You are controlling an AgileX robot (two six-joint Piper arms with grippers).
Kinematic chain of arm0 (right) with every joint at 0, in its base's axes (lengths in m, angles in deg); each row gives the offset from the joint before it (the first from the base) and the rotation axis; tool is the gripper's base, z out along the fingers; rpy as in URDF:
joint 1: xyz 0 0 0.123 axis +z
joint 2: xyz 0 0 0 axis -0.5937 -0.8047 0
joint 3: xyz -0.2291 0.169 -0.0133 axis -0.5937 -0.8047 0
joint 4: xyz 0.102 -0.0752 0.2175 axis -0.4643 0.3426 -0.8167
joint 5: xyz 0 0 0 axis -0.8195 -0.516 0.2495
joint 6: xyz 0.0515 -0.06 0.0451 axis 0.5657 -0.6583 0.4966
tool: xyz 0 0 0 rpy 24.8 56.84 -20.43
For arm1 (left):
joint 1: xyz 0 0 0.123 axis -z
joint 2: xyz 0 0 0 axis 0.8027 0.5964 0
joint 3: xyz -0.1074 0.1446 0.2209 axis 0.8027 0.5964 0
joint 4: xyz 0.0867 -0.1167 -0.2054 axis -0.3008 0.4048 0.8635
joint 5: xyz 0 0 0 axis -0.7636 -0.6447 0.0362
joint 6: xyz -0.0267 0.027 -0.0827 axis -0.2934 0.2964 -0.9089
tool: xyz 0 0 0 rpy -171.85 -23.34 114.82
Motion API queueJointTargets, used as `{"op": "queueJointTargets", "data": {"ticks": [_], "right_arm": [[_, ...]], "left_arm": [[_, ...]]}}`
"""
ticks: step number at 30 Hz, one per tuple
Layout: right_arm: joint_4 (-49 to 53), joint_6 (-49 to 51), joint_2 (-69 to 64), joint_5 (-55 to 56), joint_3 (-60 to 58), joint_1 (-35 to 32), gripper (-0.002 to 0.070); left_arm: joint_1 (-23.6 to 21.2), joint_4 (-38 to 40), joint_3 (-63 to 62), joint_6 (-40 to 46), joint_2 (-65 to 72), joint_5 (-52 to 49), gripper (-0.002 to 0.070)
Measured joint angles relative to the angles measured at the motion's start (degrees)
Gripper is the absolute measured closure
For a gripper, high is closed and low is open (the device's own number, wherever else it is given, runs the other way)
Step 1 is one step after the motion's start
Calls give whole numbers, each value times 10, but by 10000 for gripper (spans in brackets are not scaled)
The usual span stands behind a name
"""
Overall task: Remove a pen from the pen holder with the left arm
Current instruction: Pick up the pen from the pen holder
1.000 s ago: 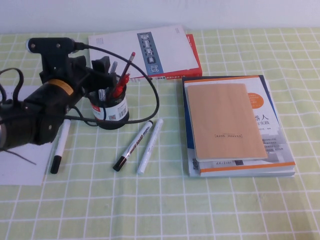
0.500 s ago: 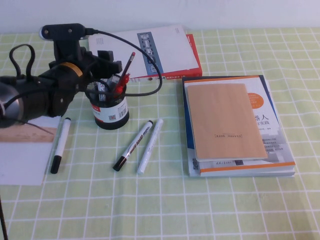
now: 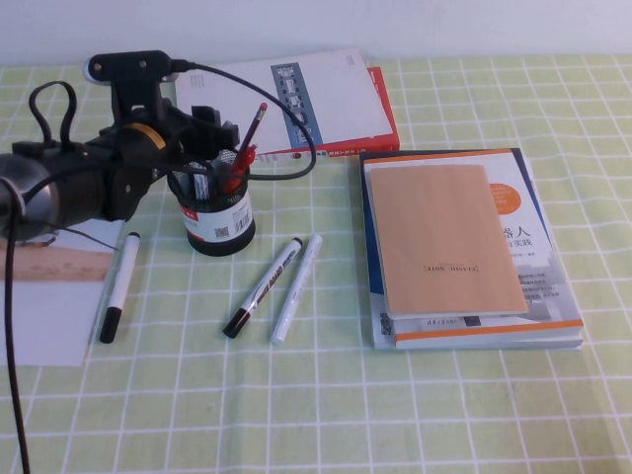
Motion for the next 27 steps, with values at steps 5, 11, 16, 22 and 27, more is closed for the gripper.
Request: {"op": "queueJointTargets", "data": {"ticks": [5,11,16,22,27], "right_arm": [[0,0,0,0,0,0,689],[0,0,0,0,0,0,689],[0,0,0,0,0,0,689],[0,0,0,0,0,0,689],[0,0,0,0,0,0,689]], "left_arm": [[0,0,0,0,8,-4,330],[0,0,0,-2,12,-4,418],[0,0,-1,-2,12,-4,496],[0,0,-1,-2,12,-4,571],[0,0,-1,-3,12,-4,589]]}}
